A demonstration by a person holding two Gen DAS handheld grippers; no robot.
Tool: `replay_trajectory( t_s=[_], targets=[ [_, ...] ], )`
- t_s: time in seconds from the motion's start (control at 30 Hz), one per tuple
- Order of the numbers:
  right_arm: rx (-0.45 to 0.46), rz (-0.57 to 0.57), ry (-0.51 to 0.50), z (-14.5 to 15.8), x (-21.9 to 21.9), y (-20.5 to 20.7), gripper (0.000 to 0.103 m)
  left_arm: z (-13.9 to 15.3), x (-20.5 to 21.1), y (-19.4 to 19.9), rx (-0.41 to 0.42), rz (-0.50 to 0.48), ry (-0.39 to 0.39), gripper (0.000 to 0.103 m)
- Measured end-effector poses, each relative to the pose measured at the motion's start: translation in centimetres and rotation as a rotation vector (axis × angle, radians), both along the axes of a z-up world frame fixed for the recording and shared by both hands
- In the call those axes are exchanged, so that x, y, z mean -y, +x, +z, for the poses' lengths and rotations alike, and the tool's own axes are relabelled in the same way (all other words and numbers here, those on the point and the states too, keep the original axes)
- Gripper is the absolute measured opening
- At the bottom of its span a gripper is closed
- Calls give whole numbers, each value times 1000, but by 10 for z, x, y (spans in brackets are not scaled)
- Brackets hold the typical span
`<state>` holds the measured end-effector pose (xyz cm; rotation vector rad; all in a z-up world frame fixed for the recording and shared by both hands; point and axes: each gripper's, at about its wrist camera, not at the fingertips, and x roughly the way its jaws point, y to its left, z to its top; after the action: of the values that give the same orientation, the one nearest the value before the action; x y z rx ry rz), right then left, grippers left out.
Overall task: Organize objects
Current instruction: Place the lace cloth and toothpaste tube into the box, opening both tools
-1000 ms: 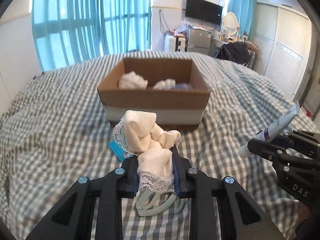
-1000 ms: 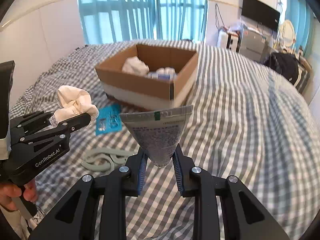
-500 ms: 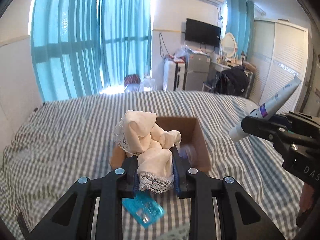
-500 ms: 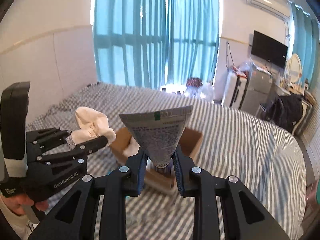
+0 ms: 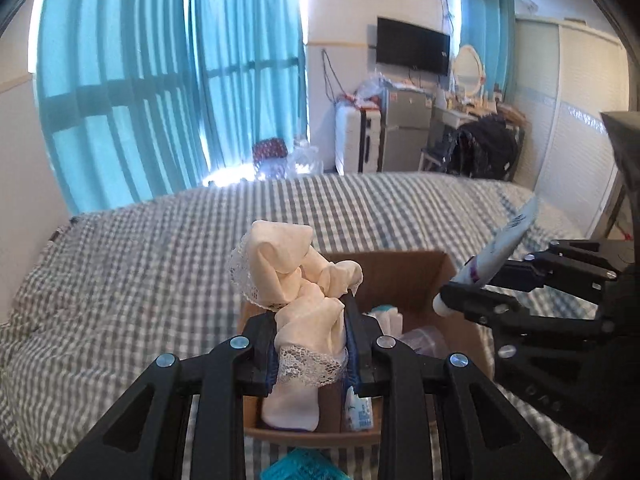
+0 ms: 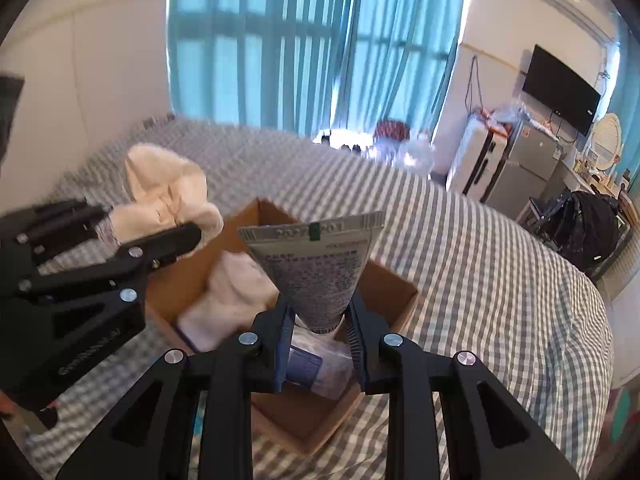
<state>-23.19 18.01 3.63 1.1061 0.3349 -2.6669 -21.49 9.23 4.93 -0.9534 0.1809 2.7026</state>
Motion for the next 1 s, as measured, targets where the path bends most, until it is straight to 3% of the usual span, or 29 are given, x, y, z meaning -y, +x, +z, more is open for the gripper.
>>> replay_trajectory(
  t_s=[0.23, 0.5, 0.57, 0.63, 0.67, 0.73, 0.87, 0.97, 1.0],
  targets=[
    [95, -22, 51, -59, -13, -37, 24, -58, -15, -25, 90, -10, -40, 26],
    [110, -29, 18, -78, -23, -44, 25, -82, -15, -38, 144, -14, -58, 30],
    [97, -29, 14, -75, -27, -44, 29, -80, -15, -39, 141, -19, -64, 39],
    [74, -39, 12, -69, -29, -41, 46, -75, -16, -34, 119, -21, -64, 62],
    [64, -45, 9, -66, -29, -38, 57, -70, -15, -31, 100, -13, -64, 64],
    [37, -66, 0, -56, -34, -34, 59, -63, -13, -26, 77, 8, -69, 80],
    [-5, -114, -31, -28, -41, -16, 60, -49, -3, -9, 90, 46, -6, 83],
    [-46, -138, -57, -1, -47, 9, 69, -28, 4, 8, 82, 67, 13, 88],
    [-59, -144, -61, 10, -49, 19, 72, -18, 7, 16, 66, 73, 14, 94]
  ],
)
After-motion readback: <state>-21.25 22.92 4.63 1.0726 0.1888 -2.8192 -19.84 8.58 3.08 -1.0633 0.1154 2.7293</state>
